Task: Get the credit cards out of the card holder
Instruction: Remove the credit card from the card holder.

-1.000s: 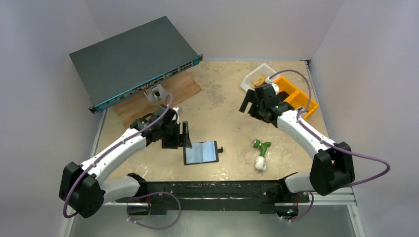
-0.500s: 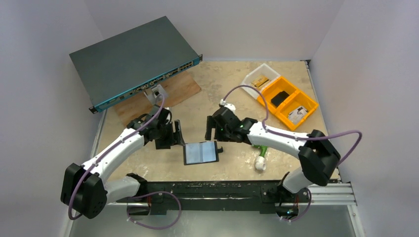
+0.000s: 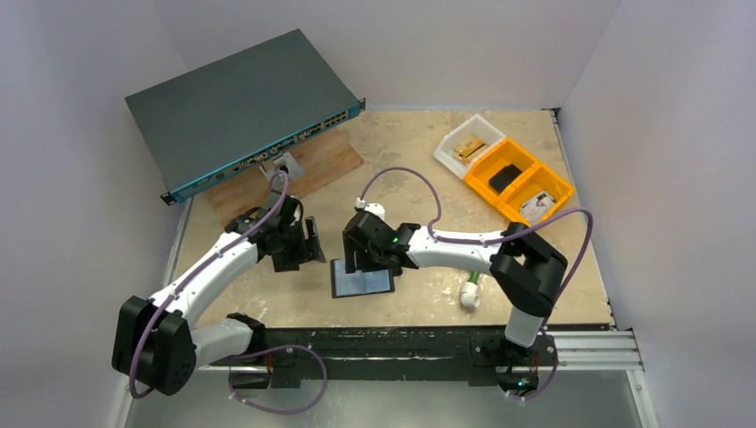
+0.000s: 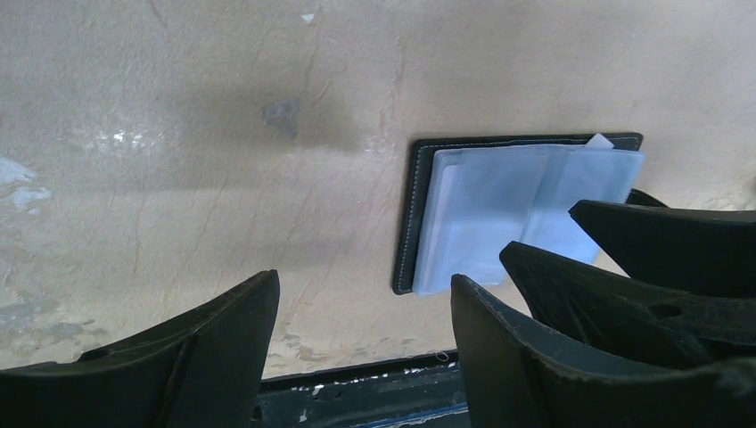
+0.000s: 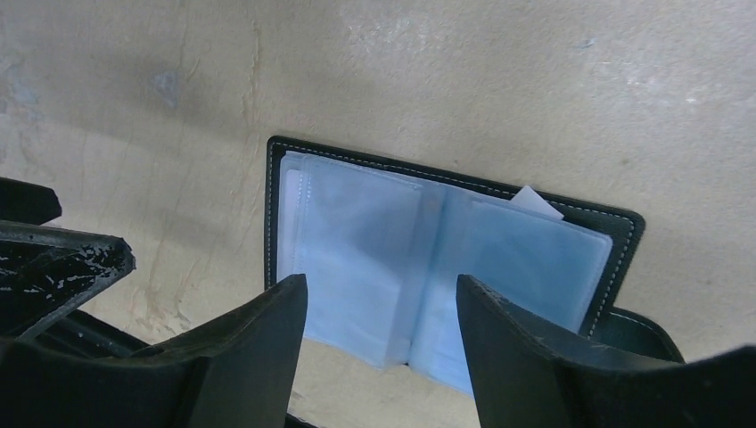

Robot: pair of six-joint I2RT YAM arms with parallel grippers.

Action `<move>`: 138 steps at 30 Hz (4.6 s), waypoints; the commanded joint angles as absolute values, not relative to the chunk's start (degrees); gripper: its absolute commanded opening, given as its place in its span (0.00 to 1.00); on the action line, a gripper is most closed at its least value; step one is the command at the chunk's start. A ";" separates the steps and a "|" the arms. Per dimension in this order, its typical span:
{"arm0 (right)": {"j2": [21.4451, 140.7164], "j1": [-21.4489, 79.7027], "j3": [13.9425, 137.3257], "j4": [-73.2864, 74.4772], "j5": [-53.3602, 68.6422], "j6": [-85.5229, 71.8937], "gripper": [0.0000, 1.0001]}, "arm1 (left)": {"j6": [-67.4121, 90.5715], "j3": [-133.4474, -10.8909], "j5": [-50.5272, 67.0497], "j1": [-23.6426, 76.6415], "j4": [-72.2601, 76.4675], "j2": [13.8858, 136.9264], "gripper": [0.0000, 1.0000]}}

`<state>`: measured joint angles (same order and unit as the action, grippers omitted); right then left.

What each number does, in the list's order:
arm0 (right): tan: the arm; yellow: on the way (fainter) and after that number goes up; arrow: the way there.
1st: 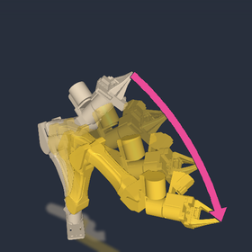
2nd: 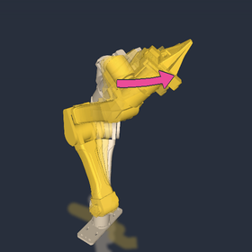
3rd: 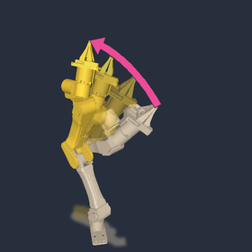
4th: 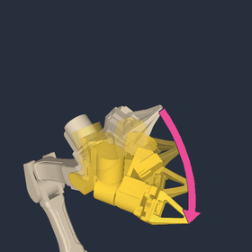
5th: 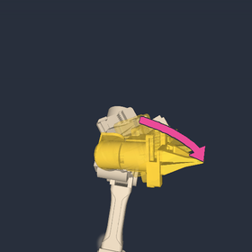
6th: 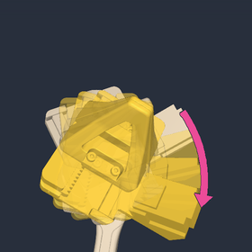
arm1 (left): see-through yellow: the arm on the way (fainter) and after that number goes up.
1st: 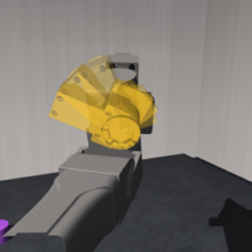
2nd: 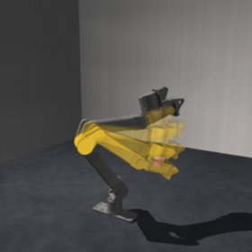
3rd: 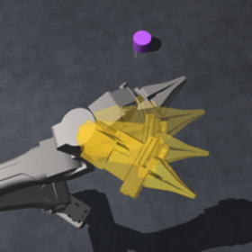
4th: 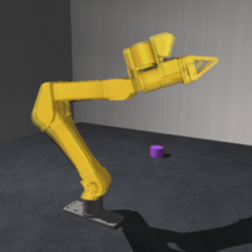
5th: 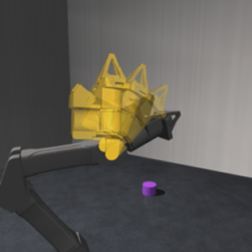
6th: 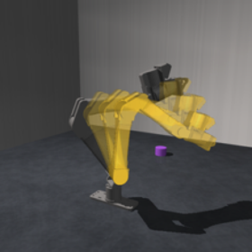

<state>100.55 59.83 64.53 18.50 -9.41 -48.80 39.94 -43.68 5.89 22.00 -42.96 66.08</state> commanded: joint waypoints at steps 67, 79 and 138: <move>106.92 53.29 55.10 3.24 7.07 -51.20 0.11 | 44.21 -38.35 18.70 30.58 -21.70 83.51 0.00; 102.82 53.31 61.01 8.14 5.38 -50.10 0.40 | 44.37 -38.07 21.93 30.80 -19.25 82.15 0.00; 87.07 53.12 56.72 18.12 -9.65 -48.78 0.50 | 45.85 -52.69 16.95 33.93 -27.01 84.93 0.13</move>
